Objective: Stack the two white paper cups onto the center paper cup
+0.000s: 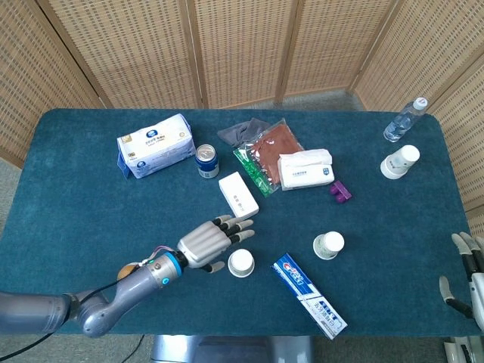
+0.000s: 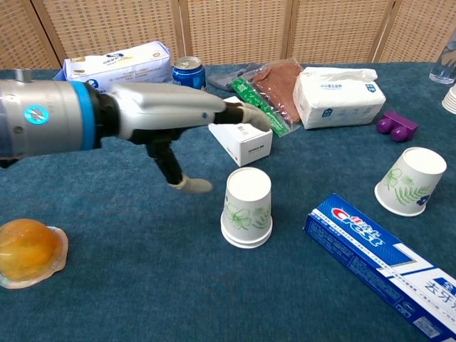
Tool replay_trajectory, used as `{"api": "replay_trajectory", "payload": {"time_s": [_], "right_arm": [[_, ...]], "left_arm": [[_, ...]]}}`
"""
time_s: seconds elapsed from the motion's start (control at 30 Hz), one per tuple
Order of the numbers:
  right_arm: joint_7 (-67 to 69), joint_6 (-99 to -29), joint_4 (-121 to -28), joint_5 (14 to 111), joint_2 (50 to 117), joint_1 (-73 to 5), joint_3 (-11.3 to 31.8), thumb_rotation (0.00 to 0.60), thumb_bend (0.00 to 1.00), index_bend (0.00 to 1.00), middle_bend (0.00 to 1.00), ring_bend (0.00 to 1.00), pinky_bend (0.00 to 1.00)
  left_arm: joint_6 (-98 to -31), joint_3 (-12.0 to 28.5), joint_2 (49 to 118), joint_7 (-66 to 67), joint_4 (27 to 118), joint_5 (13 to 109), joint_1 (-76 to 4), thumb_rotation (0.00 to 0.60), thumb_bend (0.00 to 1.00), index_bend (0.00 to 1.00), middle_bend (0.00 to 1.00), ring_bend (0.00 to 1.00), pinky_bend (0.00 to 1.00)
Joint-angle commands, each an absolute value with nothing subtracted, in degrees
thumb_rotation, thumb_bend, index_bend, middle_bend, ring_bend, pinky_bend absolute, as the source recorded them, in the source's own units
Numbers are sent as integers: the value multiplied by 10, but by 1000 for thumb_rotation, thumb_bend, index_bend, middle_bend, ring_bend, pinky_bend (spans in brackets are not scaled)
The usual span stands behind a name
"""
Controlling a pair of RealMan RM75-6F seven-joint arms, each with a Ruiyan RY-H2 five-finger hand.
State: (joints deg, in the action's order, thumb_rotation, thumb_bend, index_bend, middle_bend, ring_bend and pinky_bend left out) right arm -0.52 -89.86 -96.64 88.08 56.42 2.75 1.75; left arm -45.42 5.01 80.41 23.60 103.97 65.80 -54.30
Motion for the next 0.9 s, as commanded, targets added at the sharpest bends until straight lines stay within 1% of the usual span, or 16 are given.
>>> {"api": "replay_trajectory", "payload": {"time_s": [0.03,0.13,0.3,0.53,0.67,0.9], "right_arm": [[-12,-882,-973,884,560,17,17,501,498,0,93,0,247],[-24,-858,-977,888,560,1,16,498,504,0,86,0,247],[-53,-812,-988,888,567,-27,16,497,505,0,35,0,261],[-90,-755,-996,878,590,-68,23,503,507,0,18,0,266],[-104,-721,-993,869,607,-92,26,503,503,0,2,0,266],[-127,-664,-982,849,638,-133,31,503,491,0,0,0,266]], "left_arm": [[-475,37,773,228,1061,667,-523,600,378,0,0,0,102],[-496,25,738,209,1084,688,-501,600,377,0,0,0,101],[-543,6,683,172,1109,745,-459,600,378,0,0,0,101],[-603,-18,618,119,1128,827,-406,600,378,0,0,0,101],[-634,-31,591,95,1133,864,-378,600,378,0,0,0,101],[-695,-50,554,41,1127,918,-327,600,378,0,0,0,101]]}}
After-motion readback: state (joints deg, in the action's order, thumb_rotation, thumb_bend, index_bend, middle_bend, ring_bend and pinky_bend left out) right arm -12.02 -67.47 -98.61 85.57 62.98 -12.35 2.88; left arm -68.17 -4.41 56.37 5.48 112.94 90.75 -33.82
